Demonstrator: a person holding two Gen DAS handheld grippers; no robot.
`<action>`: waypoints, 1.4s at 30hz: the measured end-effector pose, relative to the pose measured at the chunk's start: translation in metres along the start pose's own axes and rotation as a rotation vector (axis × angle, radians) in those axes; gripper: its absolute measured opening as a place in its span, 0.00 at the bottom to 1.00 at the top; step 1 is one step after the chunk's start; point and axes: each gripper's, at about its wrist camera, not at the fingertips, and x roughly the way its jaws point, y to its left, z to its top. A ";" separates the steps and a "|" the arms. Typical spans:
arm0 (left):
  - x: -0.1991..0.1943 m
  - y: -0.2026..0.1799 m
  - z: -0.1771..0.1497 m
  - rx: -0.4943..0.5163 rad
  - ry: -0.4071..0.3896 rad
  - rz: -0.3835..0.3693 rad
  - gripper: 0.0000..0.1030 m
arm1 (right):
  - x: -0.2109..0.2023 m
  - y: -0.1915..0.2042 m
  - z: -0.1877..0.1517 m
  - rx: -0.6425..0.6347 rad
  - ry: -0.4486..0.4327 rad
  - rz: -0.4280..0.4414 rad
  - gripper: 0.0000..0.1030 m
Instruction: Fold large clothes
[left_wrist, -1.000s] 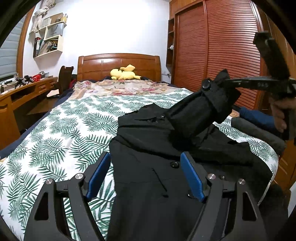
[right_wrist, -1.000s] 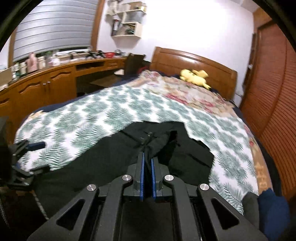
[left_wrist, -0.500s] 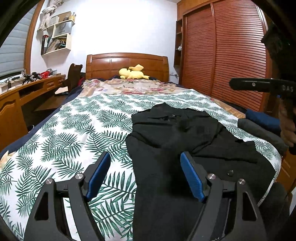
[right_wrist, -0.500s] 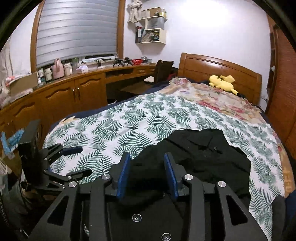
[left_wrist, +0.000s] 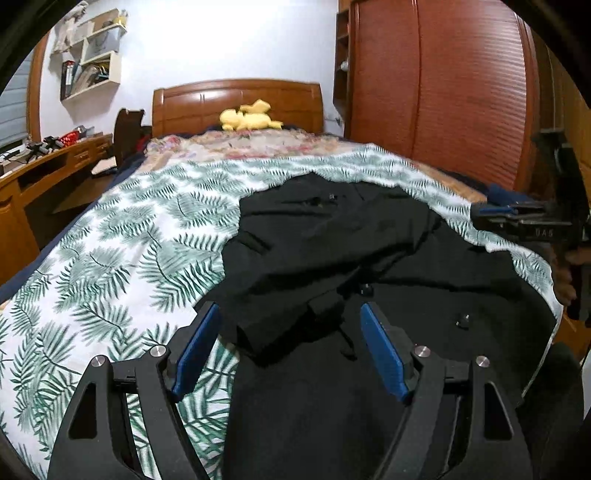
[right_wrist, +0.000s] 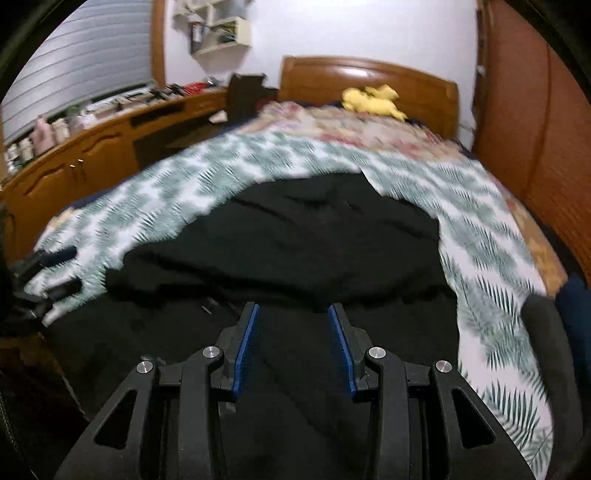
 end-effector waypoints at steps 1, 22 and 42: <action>0.005 -0.001 -0.002 0.003 0.016 0.001 0.70 | 0.007 -0.003 -0.003 0.010 0.014 -0.009 0.38; 0.048 0.010 -0.010 -0.074 0.141 0.100 0.40 | 0.092 -0.043 -0.048 0.090 0.053 -0.034 0.40; -0.021 -0.043 -0.006 0.012 0.079 0.037 0.06 | 0.075 -0.045 -0.063 0.099 0.015 -0.029 0.40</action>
